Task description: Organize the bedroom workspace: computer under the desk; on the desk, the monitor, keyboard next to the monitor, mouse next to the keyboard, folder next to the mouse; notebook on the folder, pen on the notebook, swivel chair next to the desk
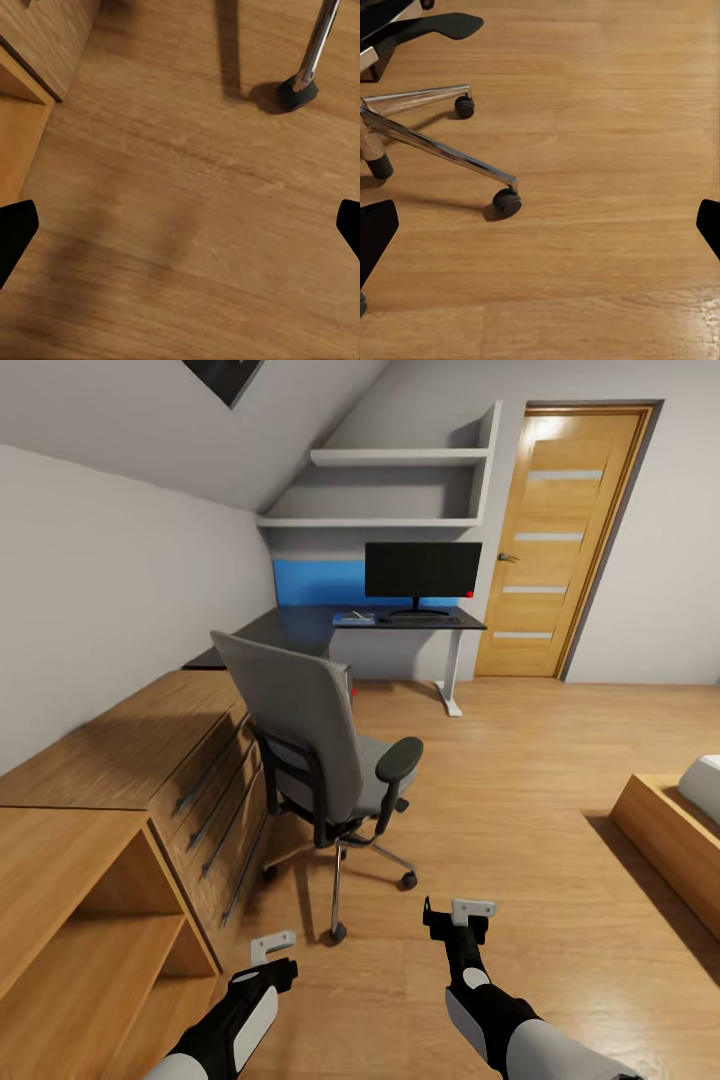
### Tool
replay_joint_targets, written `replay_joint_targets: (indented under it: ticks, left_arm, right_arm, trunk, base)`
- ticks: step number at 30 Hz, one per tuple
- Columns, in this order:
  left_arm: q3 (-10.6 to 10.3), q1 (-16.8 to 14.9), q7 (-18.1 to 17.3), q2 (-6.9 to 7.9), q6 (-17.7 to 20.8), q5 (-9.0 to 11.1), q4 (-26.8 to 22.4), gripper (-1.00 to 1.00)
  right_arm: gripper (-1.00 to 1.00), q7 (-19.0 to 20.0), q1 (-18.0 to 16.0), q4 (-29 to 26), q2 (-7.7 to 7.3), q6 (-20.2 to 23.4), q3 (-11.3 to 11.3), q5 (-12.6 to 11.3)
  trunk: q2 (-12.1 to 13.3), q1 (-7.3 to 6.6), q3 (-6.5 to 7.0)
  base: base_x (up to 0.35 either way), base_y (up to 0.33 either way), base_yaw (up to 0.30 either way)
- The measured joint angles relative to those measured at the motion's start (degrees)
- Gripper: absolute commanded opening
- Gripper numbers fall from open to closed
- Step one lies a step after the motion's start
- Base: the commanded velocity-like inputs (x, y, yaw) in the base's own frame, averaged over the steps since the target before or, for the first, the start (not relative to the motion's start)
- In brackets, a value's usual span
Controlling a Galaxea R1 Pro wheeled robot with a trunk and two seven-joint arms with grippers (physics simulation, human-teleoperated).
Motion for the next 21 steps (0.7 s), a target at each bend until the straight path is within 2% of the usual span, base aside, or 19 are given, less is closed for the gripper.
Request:
replay_joint_targets:
  ticks: [7,17,21]
  left_arm:
    - [0.1,0.0,0.0,0.0,0.0,0.0,0.0,1.0]
    - [0.1,0.0,-0.1,0.05,-0.5,0.0,0.6,1.0]
    - [-0.1,0.0,-0.2,0.01,-2.1,0.0,1.8,1.0]
  right_arm:
    - [1.0,0.0,0.0,0.0,0.0,0.0,0.0,0.0]
    - [1.0,0.0,0.0,0.5,0.06,0.0,0.1,0.0]
    - [1.0,0.1,0.0,1.0,0.08,0.0,0.2,0.1]
  trunk:
    - [-2.8,1.54,-1.26]
    - [-2.8,1.54,-1.26]
    - [-2.8,1.52,-1.26]
  base:
    - [0.0,0.0,0.0]
    - [0.009,0.0,0.0]
    - [0.226,0.0,0.0]
